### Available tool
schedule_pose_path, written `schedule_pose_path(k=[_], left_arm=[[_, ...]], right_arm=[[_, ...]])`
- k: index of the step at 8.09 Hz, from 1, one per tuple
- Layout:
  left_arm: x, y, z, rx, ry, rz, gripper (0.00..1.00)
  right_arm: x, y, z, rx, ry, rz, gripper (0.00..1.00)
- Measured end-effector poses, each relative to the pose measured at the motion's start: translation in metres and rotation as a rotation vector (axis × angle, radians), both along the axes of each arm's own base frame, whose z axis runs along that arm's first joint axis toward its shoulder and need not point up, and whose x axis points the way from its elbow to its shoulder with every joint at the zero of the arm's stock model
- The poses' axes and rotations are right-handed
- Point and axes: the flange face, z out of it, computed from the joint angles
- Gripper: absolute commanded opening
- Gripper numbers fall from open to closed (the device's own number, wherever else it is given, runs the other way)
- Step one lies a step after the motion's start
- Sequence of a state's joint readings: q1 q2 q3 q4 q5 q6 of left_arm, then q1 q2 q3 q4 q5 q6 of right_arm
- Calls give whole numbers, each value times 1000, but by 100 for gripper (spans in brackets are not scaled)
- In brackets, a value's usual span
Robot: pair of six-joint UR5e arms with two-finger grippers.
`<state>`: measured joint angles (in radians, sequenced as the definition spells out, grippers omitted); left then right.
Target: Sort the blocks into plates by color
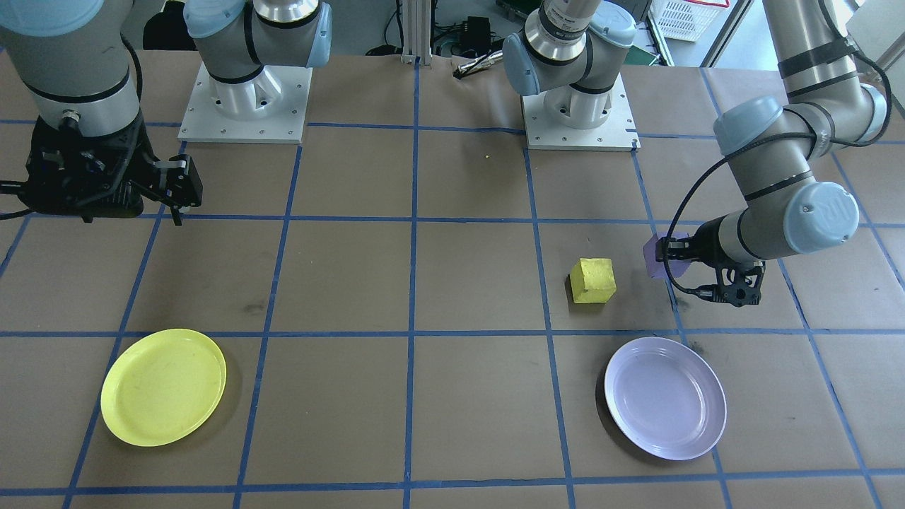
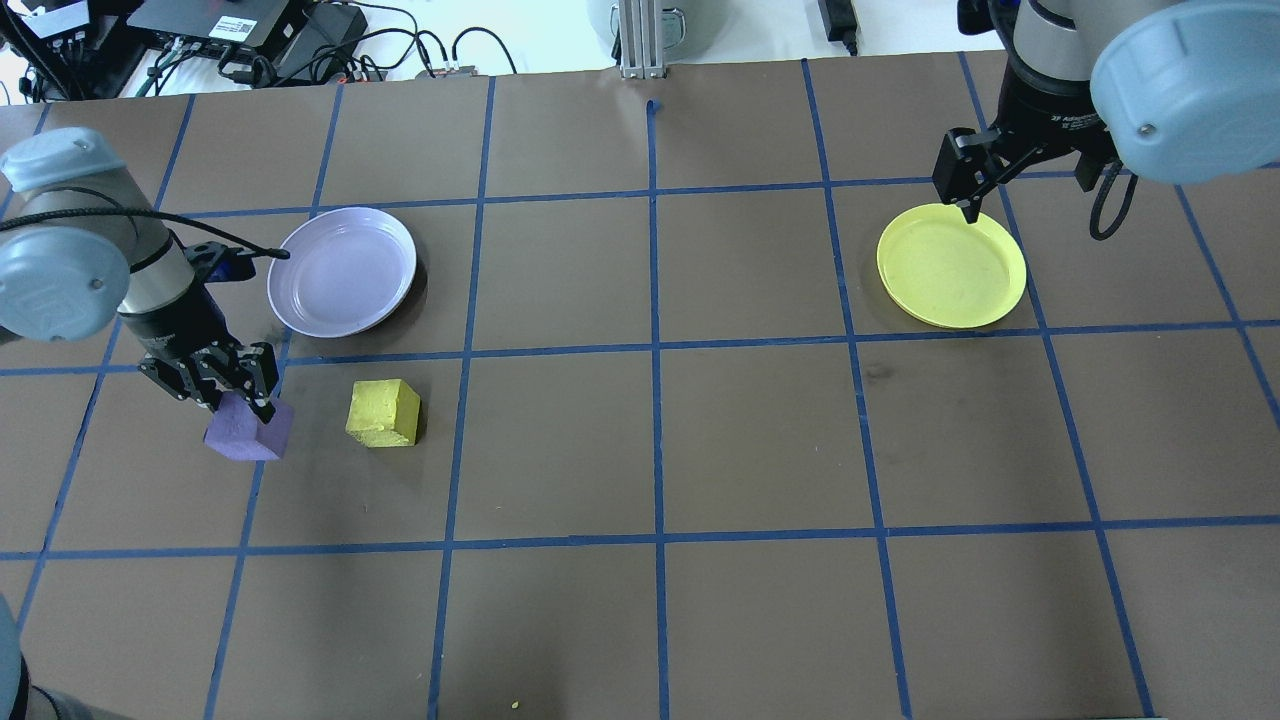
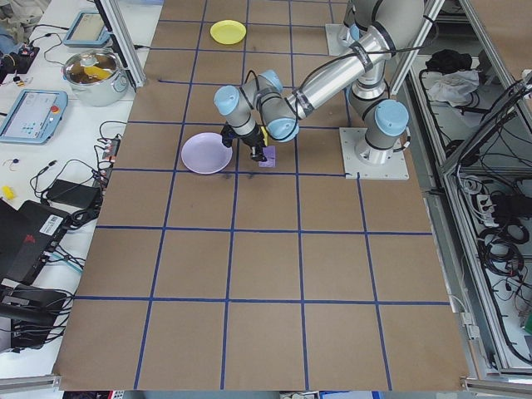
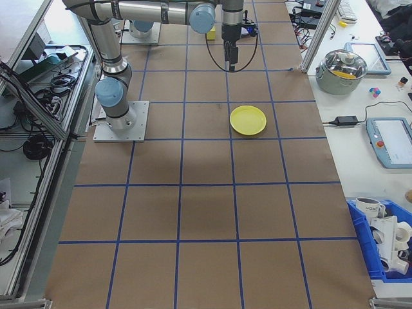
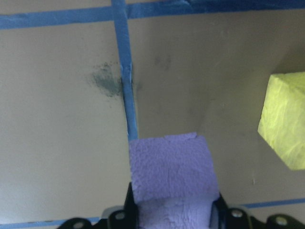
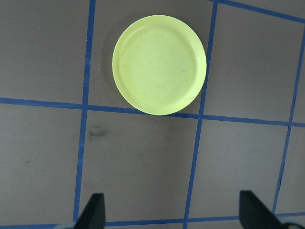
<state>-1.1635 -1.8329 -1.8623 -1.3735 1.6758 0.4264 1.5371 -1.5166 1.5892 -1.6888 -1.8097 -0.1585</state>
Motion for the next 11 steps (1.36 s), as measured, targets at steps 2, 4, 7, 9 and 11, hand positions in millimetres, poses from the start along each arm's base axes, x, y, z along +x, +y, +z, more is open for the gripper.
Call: schedule_pose_path(k=[2,4,7,9,11], left_arm=[[6,-38,28,-36,-11,-11,6],[-8,-89,57,-87,-26,-62,6],[-39,-162,61,-160,-9,-123,7],[-41,-187,39,-199,26,-118,14],[-40,-195,21,-201,32,-115,92]], right_arm=[[0,0,0,0,1,0,100],[0,0,0,0,0,0,100],[0,0,-1,2,0,1,100],[0,0,0,1,2,0,100],[0,0,0,0,2,-1,100]])
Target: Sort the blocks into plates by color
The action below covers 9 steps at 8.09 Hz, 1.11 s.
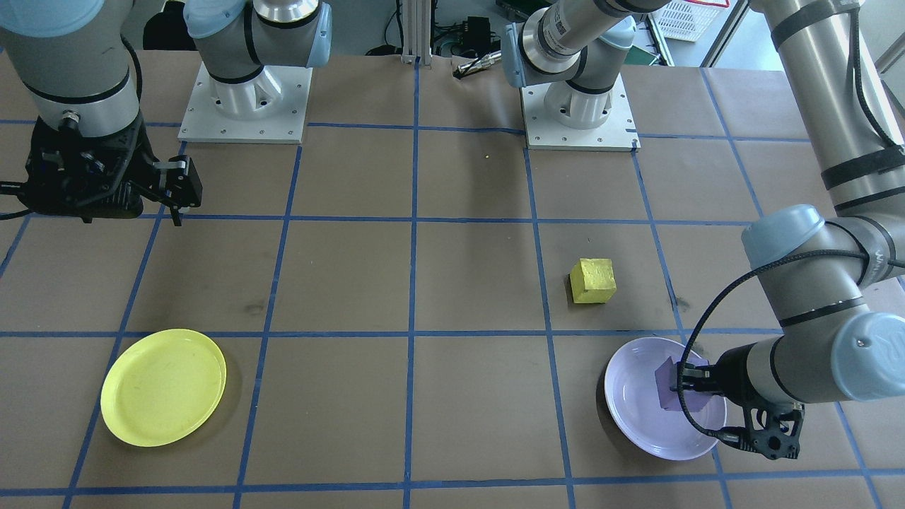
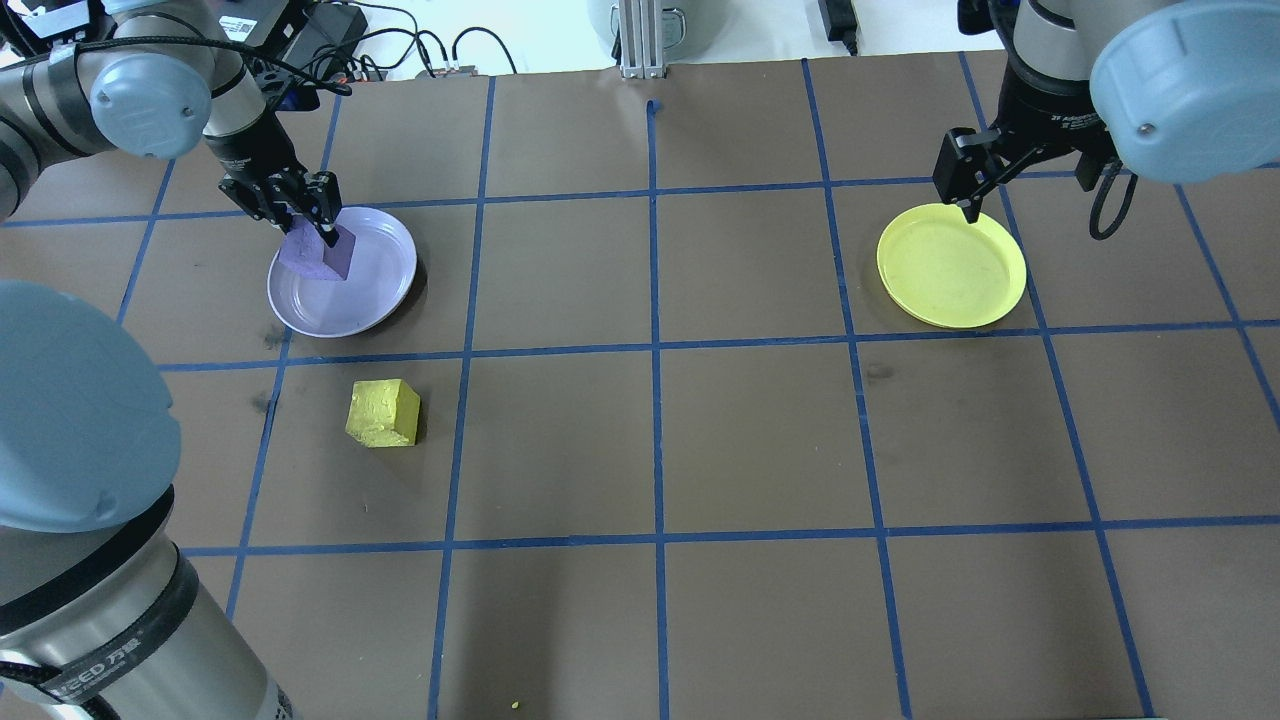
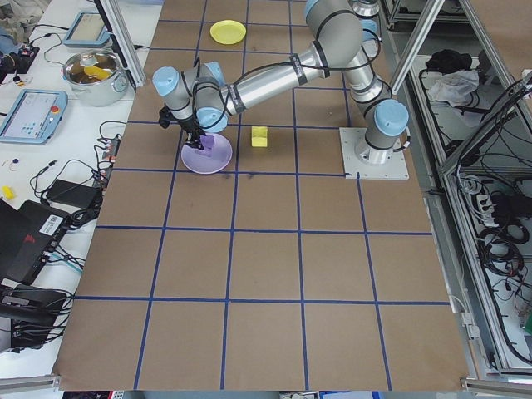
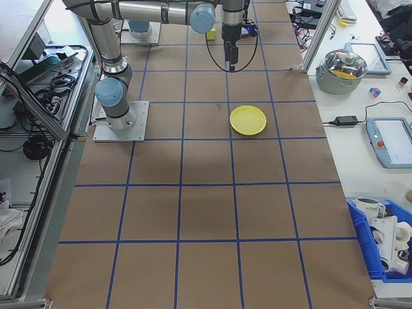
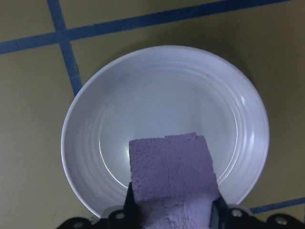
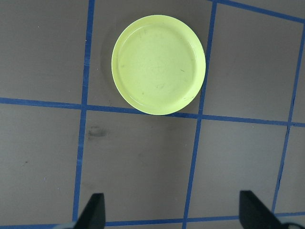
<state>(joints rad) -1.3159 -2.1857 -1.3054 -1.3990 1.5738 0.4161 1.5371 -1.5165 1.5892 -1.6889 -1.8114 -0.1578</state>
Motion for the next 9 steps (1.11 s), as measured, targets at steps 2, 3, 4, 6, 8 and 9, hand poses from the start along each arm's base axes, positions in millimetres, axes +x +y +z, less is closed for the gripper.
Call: schedule_pose_path(k=[2,3,4,6,8,9], left_arm=[[1,-4,-4,-24,-17,32,100],[2,-5,-4,-36,-24,47,100],[1,-4,-1,-42,-30,54,100],[-6,5,24,-40,-30,61,100],[-32,29,61,-38,-22,82,99],[-51,51,53,-4,-4,53,97]], right_arm=[[0,0,0,-2,-5,-5,100],[0,0,0,-2,-4,-7,100],[0,0,0,-3,-4,-8,100],[0,0,0,-2,-4,-9,100],[0,0,0,-1,-3,-9,100],[0,0,-1,-1,-4,-9,100]])
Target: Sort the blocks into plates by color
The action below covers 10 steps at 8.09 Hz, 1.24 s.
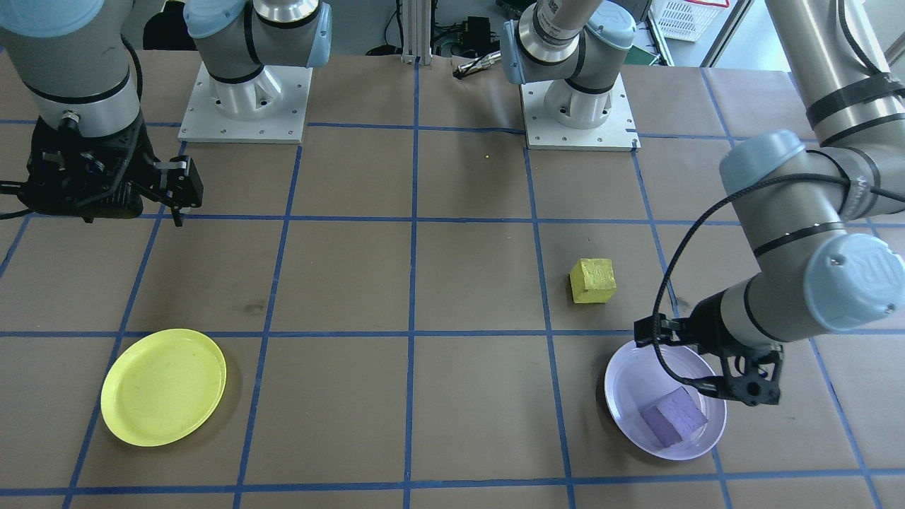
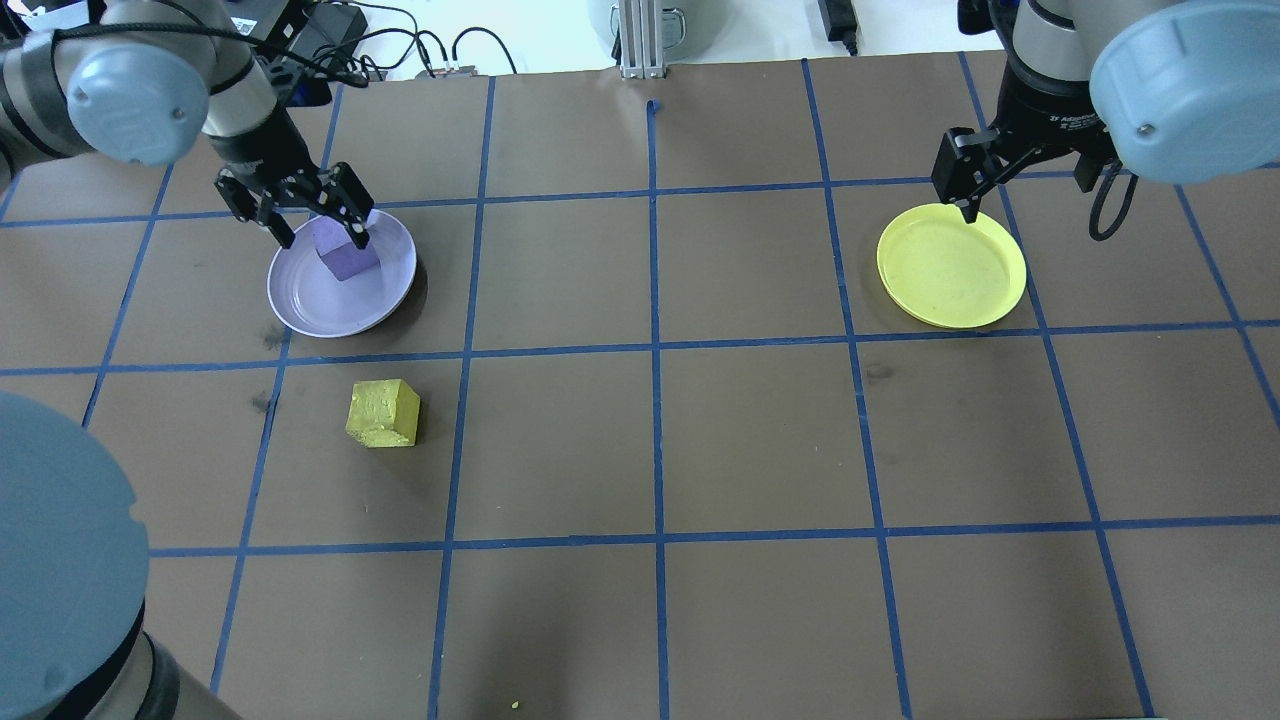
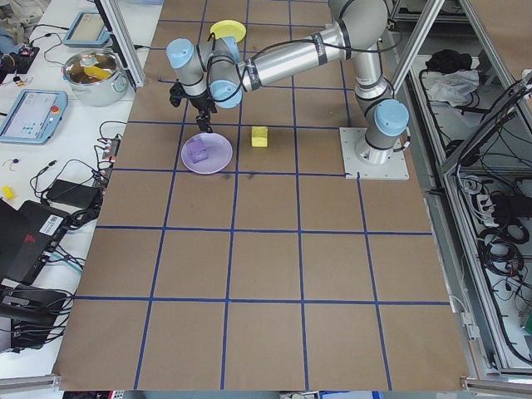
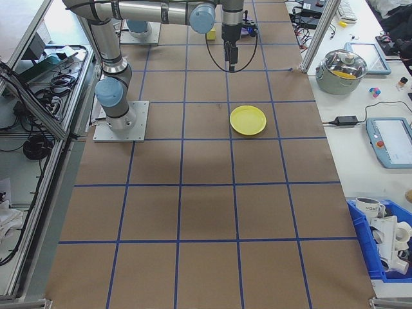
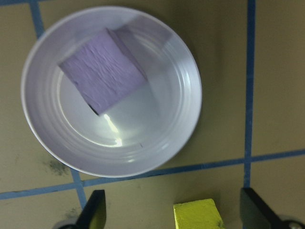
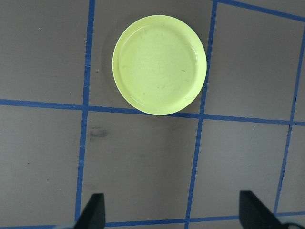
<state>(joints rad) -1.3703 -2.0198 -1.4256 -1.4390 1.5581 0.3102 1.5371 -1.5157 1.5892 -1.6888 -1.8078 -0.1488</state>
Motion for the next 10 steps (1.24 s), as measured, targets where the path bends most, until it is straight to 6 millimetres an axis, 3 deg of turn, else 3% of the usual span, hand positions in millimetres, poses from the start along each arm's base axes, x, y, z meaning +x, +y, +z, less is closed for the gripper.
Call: schedule_pose_path(k=[2,5,7,10], left_arm=[[-23,47,-34,36,47,-159,97],[-36,96,-52,51,71,-241,93],[-39,109,-64,74,64,-183,93],[-40,119,-79,115,36,-57,90]], right_arm=[[0,0,0,0,-3,0,100],[1,0,0,0,-5,-5,100],[2,1,1,-1,-21,-1,100],[25,3,4,-13,-255,31,100]])
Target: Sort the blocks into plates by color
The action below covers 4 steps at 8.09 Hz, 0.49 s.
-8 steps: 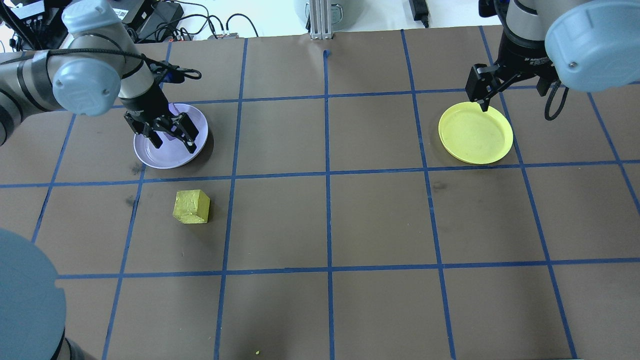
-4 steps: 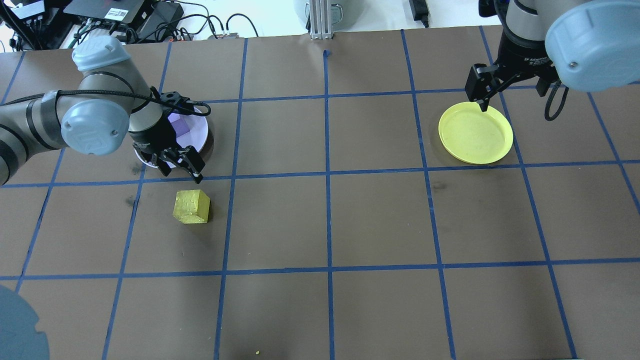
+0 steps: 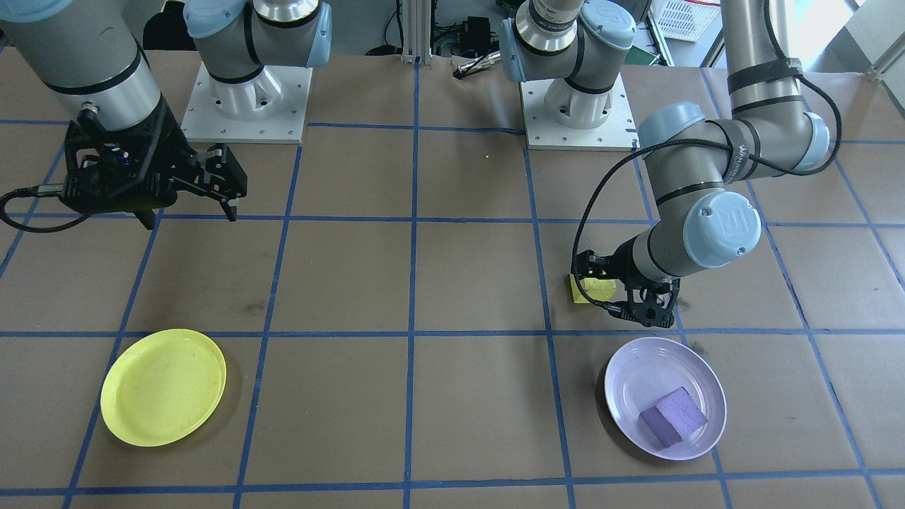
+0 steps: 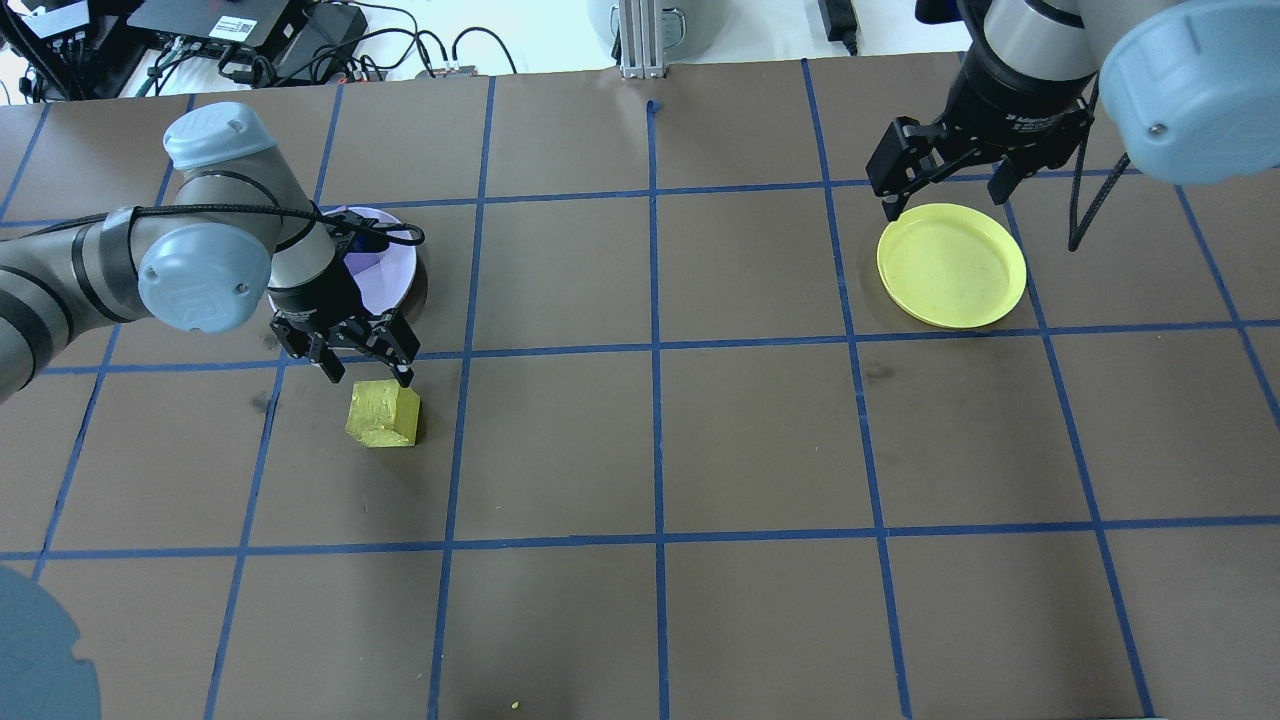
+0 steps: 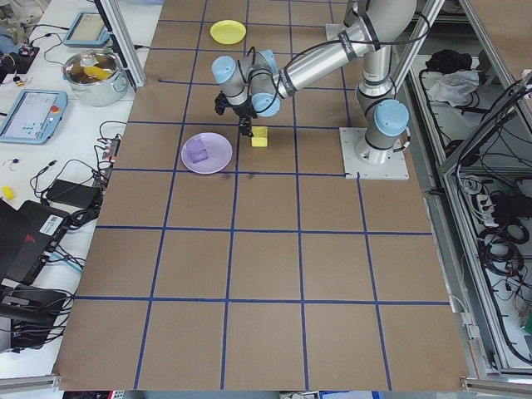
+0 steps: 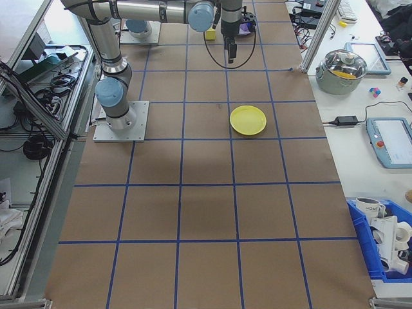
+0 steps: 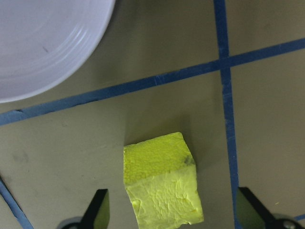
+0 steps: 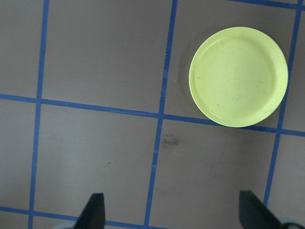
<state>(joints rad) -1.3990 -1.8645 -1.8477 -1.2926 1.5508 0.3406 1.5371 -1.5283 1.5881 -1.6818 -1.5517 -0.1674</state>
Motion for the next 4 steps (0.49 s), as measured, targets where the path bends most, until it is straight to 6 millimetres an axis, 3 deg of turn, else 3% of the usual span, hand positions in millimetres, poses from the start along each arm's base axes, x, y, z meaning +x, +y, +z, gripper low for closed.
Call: schedule_pose_path(k=[4], left_arm=[[-1,18,-32,12,0,8,90]], right_arm=[[4,2,2,3,-44,-13,100]])
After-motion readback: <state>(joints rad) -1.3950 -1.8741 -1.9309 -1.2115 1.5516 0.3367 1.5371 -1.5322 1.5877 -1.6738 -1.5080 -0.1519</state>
